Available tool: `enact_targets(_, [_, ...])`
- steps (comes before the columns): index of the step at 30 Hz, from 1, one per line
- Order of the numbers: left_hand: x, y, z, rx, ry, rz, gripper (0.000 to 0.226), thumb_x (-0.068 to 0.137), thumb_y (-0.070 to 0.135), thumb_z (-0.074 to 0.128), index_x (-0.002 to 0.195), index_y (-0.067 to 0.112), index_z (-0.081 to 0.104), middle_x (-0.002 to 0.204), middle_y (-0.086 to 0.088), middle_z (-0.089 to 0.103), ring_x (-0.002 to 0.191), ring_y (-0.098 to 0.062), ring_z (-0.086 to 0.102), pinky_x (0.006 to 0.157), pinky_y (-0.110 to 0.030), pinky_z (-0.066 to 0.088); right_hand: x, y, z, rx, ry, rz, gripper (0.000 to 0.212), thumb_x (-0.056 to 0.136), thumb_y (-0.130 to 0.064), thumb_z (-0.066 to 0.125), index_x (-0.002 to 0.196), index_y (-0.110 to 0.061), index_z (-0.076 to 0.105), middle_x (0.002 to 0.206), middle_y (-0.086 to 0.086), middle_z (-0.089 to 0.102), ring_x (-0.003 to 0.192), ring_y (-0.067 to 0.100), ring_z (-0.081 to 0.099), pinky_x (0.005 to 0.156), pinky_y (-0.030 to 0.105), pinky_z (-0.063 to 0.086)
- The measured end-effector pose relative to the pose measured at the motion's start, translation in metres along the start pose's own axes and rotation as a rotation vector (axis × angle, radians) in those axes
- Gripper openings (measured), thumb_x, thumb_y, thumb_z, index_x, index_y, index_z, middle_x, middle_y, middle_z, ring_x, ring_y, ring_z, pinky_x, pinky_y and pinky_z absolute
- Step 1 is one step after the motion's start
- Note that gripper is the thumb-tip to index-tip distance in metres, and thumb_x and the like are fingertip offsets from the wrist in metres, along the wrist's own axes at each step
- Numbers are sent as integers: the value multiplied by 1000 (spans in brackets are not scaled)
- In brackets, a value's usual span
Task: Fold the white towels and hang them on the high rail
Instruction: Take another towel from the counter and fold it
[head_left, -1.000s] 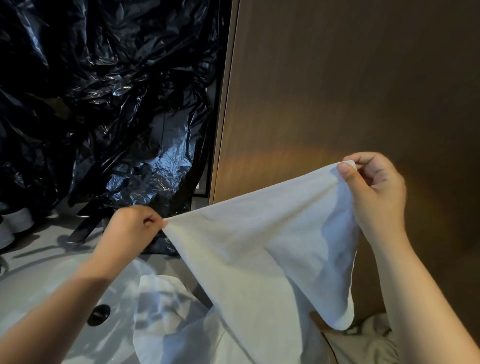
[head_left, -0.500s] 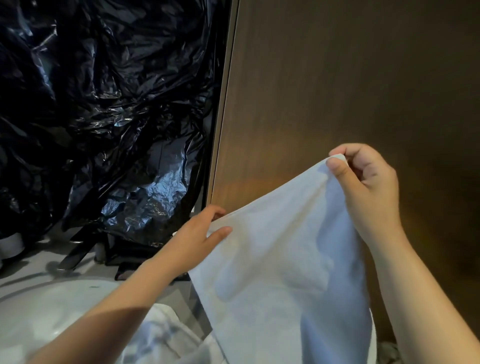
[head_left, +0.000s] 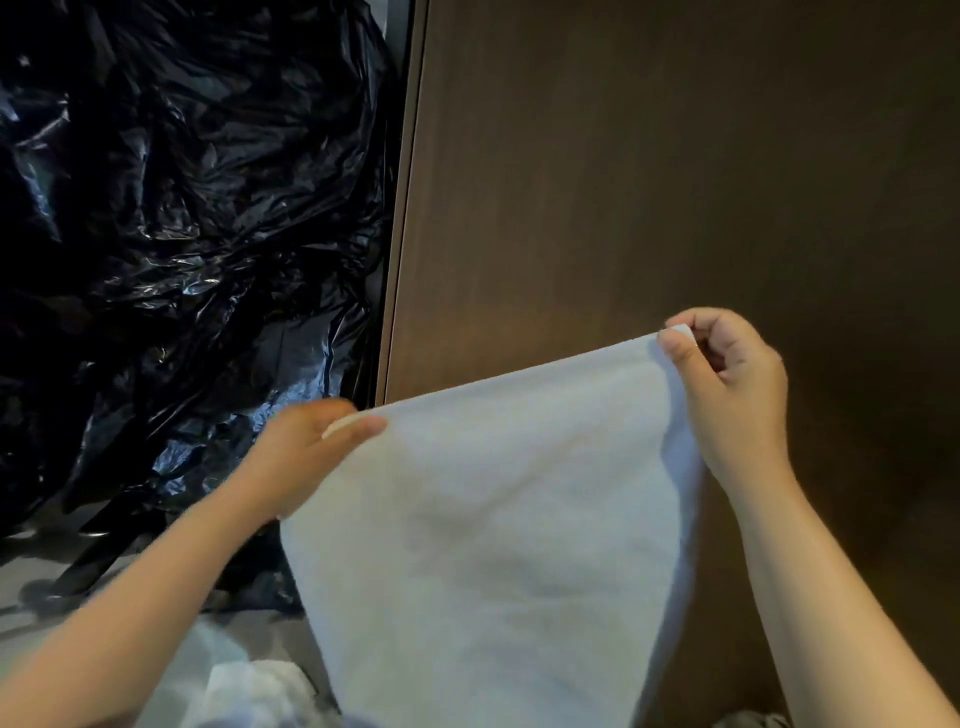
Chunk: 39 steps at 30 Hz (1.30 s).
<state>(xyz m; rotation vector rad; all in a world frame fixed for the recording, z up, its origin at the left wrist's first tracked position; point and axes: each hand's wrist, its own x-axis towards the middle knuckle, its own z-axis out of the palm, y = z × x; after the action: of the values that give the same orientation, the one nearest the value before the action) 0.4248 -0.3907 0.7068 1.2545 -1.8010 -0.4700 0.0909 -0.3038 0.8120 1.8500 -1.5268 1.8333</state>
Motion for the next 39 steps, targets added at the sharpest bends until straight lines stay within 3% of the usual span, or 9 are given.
enact_targets(3, [24, 11, -29, -8, 84, -59, 47, 68, 64, 73, 64, 18, 66, 57, -2, 63, 44, -3, 53, 46, -20, 41, -5, 14, -2, 27, 67, 80, 4, 96, -26, 60, 96, -25, 64, 89, -15, 64, 85, -8, 59, 67, 0, 43])
enact_targets(9, [27, 21, -30, 40, 135, -88, 50, 71, 59, 75, 60, 12, 61, 49, 4, 52, 46, -5, 49, 50, -23, 37, -11, 21, 5, 18, 116, 107, 6, 96, -23, 59, 97, -19, 63, 87, -15, 61, 83, -9, 57, 66, 0, 41])
enact_targets(16, [21, 45, -46, -226, 184, -48, 45, 67, 56, 79, 60, 14, 63, 51, 4, 60, 43, -2, 54, 40, -13, 41, -13, 15, -12, 104, 224, 27, 6, 94, -22, 61, 98, -20, 65, 87, -18, 63, 83, -8, 60, 69, 2, 44])
enact_targets(20, [31, 42, -37, 57, 175, -106, 49, 71, 60, 73, 58, 14, 60, 50, 4, 55, 50, -10, 52, 48, -24, 37, -18, 32, 0, -41, 116, 106, 3, 93, -28, 63, 94, -26, 64, 84, -19, 63, 83, -6, 60, 64, 5, 44])
enact_targets(24, [29, 23, -12, 195, 76, -150, 48, 71, 59, 71, 46, 24, 51, 42, 9, 48, 50, -10, 49, 47, -24, 31, -38, 63, 16, -152, 84, 276, 9, 93, -33, 64, 98, -26, 63, 87, -16, 62, 80, 2, 61, 65, 15, 48])
enact_targets(28, [24, 13, -8, 231, 57, -192, 42, 73, 52, 74, 52, 21, 56, 45, 8, 51, 48, -8, 50, 46, -20, 34, -51, 69, 11, -140, 101, 314, 8, 90, -34, 66, 95, -29, 62, 84, -18, 62, 77, 0, 62, 58, 7, 42])
enact_targets(32, [7, 27, -3, -111, 7, -333, 45, 76, 46, 76, 59, 7, 61, 50, 4, 59, 47, -11, 55, 50, -20, 41, -57, 54, 9, -78, 119, 279, 6, 90, -30, 68, 92, -26, 63, 83, -15, 63, 81, -6, 60, 54, 6, 44])
enact_targets(35, [-10, 47, -4, -539, -95, -452, 49, 77, 42, 76, 90, -5, 67, 76, -16, 72, 67, -25, 67, 62, -32, 52, -60, 37, 9, -11, 139, 238, 7, 90, -29, 67, 96, -26, 65, 86, -16, 64, 83, -4, 61, 57, 5, 46])
enact_targets(39, [-24, 74, -2, -851, -180, -519, 43, 84, 36, 69, 106, 0, 69, 99, -15, 74, 93, -29, 71, 79, -34, 56, -65, 8, 14, 140, 86, 237, 9, 91, -26, 66, 100, -30, 66, 86, -20, 65, 84, 3, 63, 59, 9, 49])
